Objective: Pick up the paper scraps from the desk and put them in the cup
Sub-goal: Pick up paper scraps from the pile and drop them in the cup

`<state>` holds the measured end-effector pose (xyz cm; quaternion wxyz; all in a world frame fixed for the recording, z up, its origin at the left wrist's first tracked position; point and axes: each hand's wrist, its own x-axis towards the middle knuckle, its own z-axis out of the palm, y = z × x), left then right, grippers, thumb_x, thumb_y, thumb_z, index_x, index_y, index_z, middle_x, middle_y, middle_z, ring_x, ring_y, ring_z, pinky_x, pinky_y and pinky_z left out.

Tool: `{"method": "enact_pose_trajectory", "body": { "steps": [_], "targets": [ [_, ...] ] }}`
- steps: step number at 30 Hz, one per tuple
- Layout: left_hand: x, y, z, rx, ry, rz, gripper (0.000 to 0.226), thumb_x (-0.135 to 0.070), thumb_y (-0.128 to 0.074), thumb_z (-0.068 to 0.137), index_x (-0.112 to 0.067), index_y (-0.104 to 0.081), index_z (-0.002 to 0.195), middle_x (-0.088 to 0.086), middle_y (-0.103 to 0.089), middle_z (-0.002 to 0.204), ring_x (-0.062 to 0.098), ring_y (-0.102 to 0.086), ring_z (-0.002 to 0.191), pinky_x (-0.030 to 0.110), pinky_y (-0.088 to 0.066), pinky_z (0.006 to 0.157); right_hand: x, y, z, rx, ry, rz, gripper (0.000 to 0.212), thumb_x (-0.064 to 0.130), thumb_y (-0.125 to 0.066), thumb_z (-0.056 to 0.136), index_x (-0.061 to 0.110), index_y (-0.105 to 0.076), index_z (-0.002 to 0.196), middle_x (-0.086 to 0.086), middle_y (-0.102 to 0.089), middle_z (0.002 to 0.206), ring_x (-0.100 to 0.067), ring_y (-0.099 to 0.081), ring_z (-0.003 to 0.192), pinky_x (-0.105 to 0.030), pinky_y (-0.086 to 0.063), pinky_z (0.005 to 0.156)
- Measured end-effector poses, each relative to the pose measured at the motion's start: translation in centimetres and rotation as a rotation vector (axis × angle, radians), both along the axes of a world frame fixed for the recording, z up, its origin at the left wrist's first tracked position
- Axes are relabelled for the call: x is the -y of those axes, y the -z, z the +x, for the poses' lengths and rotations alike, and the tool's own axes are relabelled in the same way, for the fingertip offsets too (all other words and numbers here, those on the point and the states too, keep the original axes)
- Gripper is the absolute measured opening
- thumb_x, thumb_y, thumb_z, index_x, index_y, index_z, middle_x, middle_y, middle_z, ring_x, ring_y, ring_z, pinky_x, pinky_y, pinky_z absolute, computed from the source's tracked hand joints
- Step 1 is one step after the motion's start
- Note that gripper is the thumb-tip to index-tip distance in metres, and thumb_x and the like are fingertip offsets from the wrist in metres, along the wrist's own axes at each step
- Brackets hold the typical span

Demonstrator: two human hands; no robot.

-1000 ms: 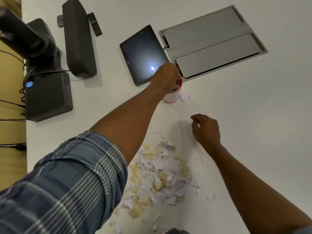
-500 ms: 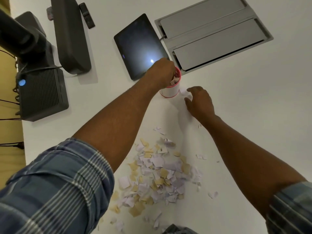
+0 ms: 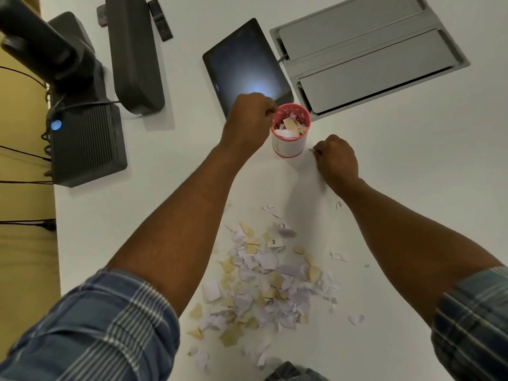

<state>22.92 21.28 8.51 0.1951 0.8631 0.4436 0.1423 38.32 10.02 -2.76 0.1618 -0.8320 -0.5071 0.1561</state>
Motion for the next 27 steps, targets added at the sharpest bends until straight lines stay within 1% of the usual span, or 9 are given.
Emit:
{"method": "enact_pose_trajectory", "body": {
  "steps": [3, 6, 9, 11, 14, 16, 20, 25, 27],
  "targets": [
    [1.6, 2.4, -4.7, 0.055, -0.139, 0.003, 0.021, -0.012, -0.057, 0.088, -0.009, -0.071, 0.103, 0.009, -0.071, 0.103, 0.022, -0.064, 0.094, 0.025, -0.046, 0.086, 0.6, -0.7, 0.0, -0.058, 0.163, 0.051, 0.026, 0.013, -0.049, 0.092, 0.005, -0.072, 0.102, -0.017, -0.067, 0.097, -0.034, -0.061, 0.087, -0.035, -0.051, 0.074],
    [4.1, 5.9, -10.0, -0.038, -0.172, -0.078, 0.028, -0.017, -0.056, 0.091, -0.006, -0.063, 0.116, 0.014, -0.063, 0.12, 0.028, -0.057, 0.112, 0.03, -0.038, 0.1, 1.2, -2.6, -0.4, -0.018, 0.249, 0.252, 0.026, 0.022, -0.051, 0.095, 0.012, -0.07, 0.109, -0.012, -0.069, 0.102, -0.029, -0.064, 0.09, -0.034, -0.049, 0.077],
    [6.5, 8.9, -14.1, -0.284, -0.161, -0.165, 0.043, -0.032, -0.052, 0.093, -0.012, -0.052, 0.131, 0.015, -0.045, 0.141, 0.032, -0.041, 0.13, 0.04, -0.029, 0.11, 0.8, -4.9, -1.6, 0.044, 0.185, 0.411, 0.027, 0.032, -0.048, 0.097, 0.018, -0.065, 0.112, -0.004, -0.07, 0.103, -0.021, -0.063, 0.09, -0.033, -0.049, 0.076],
    [7.8, 10.1, -15.6, -0.404, -0.149, -0.168, 0.051, -0.044, -0.051, 0.091, -0.018, -0.048, 0.135, 0.016, -0.036, 0.147, 0.034, -0.035, 0.134, 0.044, -0.028, 0.11, -0.1, -6.3, -2.5, 0.082, 0.105, 0.441, 0.025, 0.036, -0.049, 0.097, 0.019, -0.061, 0.111, -0.002, -0.069, 0.1, -0.019, -0.061, 0.089, -0.033, -0.049, 0.07],
    [9.6, 10.9, -16.4, -0.428, -0.165, -0.229, 0.057, -0.051, -0.049, 0.089, -0.025, -0.041, 0.139, 0.016, -0.021, 0.154, 0.039, -0.022, 0.139, 0.049, -0.024, 0.112, -1.9, -7.5, -2.9, 0.155, -0.029, 0.414, 0.021, 0.031, -0.055, 0.094, 0.016, -0.06, 0.108, -0.006, -0.068, 0.096, -0.022, -0.059, 0.087, -0.029, -0.043, 0.063],
    [10.6, 11.2, -16.4, -0.406, -0.144, -0.249, 0.058, -0.049, -0.046, 0.092, -0.025, -0.035, 0.143, 0.014, -0.015, 0.157, 0.037, -0.015, 0.142, 0.047, -0.02, 0.116, -3.3, -7.7, -2.7, 0.206, -0.087, 0.327, 0.023, 0.027, -0.057, 0.093, 0.013, -0.062, 0.109, -0.011, -0.068, 0.097, -0.025, -0.059, 0.09, -0.032, -0.044, 0.065],
    [12.0, 11.2, -15.5, -0.386, -0.075, -0.23, 0.058, -0.051, -0.039, 0.094, -0.024, -0.029, 0.146, 0.011, -0.019, 0.156, 0.031, -0.016, 0.143, 0.043, -0.023, 0.116, -5.1, -8.0, -2.1, 0.202, -0.148, 0.149, 0.036, 0.031, -0.063, 0.089, 0.008, -0.063, 0.116, -0.013, -0.068, 0.109, -0.028, -0.056, 0.103, -0.036, -0.047, 0.083],
    [13.9, 10.7, -13.9, -0.351, -0.017, -0.227, 0.058, -0.054, -0.04, 0.093, -0.019, -0.042, 0.139, 0.01, -0.028, 0.152, 0.028, -0.024, 0.138, 0.042, -0.034, 0.109, -2.5, -7.9, -4.0, 0.171, -0.156, 0.428, 0.023, 0.023, -0.058, 0.091, 0.006, -0.063, 0.106, -0.014, -0.065, 0.104, -0.028, -0.055, 0.096, -0.034, -0.046, 0.077],
    [14.7, 10.7, -13.8, -0.332, 0.001, -0.238, 0.052, -0.046, -0.046, 0.093, -0.019, -0.045, 0.137, 0.011, -0.029, 0.151, 0.028, -0.025, 0.138, 0.041, -0.036, 0.108, -0.2, -7.1, -5.7, 0.1, -0.212, 0.459, 0.02, 0.021, -0.058, 0.09, 0.007, -0.065, 0.102, -0.013, -0.065, 0.101, -0.029, -0.057, 0.093, -0.033, -0.046, 0.073]
  ]
}}
